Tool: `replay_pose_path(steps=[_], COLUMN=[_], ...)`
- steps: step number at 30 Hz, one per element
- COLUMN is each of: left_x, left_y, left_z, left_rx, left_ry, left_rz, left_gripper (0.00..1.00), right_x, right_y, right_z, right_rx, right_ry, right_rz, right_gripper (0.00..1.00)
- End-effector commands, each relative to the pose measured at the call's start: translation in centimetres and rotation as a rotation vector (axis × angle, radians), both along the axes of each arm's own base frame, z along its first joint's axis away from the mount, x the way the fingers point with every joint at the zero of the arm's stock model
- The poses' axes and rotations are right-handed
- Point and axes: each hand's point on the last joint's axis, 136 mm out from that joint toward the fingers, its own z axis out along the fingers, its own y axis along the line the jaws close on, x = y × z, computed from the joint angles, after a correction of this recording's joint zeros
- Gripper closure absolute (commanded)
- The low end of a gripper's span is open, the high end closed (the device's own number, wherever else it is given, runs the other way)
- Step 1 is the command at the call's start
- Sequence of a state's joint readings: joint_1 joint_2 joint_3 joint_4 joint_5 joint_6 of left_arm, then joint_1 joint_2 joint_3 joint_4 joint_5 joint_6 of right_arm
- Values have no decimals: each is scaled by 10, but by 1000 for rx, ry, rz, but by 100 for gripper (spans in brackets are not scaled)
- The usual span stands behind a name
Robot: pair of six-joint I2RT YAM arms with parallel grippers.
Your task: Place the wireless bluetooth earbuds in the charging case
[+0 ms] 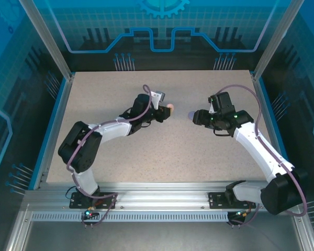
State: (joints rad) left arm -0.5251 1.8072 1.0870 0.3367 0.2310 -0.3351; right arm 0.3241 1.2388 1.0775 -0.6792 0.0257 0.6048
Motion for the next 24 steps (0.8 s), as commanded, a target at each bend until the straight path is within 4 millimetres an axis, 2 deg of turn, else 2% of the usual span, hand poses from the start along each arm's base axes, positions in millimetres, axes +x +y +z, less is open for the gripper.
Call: replay_pose_path(steps=[1, 8, 17, 24], left_x=[8, 26, 44, 50], left_y=[-7, -14, -11, -8], left_z=[-4, -41, -81, -99], left_rx=[-72, -47, -2, 56], left_ry=[157, 352, 537, 610], left_rz=[2, 19, 73, 84], left_gripper=[100, 100, 100, 83], right_x=[3, 6, 9, 10], right_y=[-4, -3, -4, -4], right_z=[6, 0, -4, 3], right_rx=[26, 24, 12, 13], right_ry=[-36, -27, -19, -28], right_rz=[-37, -38, -35, -32], right_gripper=[37, 37, 37, 37])
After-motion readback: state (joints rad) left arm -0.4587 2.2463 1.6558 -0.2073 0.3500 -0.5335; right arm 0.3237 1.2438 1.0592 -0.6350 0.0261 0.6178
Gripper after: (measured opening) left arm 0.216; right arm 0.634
